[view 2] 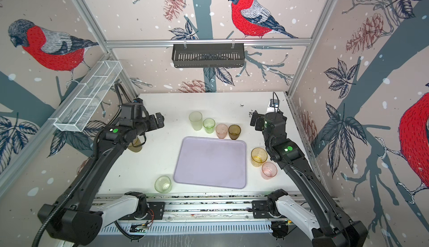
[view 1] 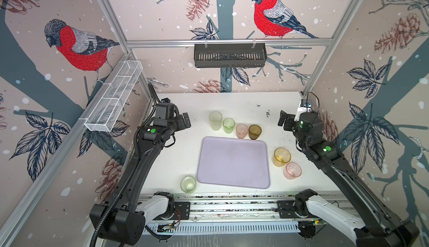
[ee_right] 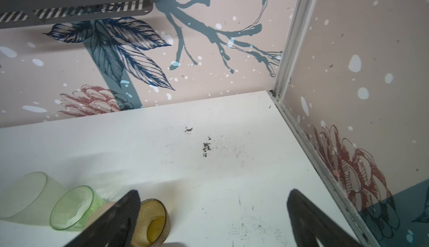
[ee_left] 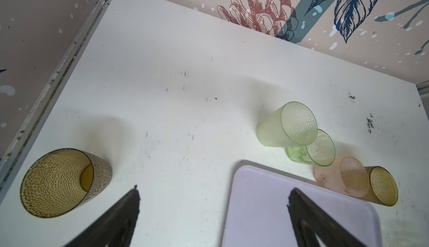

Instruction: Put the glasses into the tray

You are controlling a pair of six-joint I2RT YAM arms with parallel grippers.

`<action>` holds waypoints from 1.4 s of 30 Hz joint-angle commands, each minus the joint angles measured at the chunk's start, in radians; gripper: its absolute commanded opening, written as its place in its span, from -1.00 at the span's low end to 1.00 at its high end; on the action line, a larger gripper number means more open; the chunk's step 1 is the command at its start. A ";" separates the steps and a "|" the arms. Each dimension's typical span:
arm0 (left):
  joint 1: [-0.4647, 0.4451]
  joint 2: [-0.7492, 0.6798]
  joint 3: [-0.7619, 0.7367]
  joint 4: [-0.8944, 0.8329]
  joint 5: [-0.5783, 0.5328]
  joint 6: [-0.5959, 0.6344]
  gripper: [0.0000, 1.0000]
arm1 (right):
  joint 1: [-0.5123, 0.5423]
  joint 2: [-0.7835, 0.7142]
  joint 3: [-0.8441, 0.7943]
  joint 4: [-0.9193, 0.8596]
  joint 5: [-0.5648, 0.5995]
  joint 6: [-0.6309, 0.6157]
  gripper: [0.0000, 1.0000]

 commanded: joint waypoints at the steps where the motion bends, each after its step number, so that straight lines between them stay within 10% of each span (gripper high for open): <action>1: -0.017 0.004 0.044 -0.206 0.037 -0.043 0.99 | 0.011 0.012 0.038 -0.092 -0.101 -0.020 0.99; 26: -0.639 -0.121 -0.094 -0.525 0.038 -0.496 0.66 | 0.095 0.084 0.083 -0.196 -0.375 0.025 0.99; 42: -0.702 -0.137 -0.279 -0.449 0.064 -0.615 0.32 | 0.107 0.138 0.067 -0.155 -0.438 0.015 0.99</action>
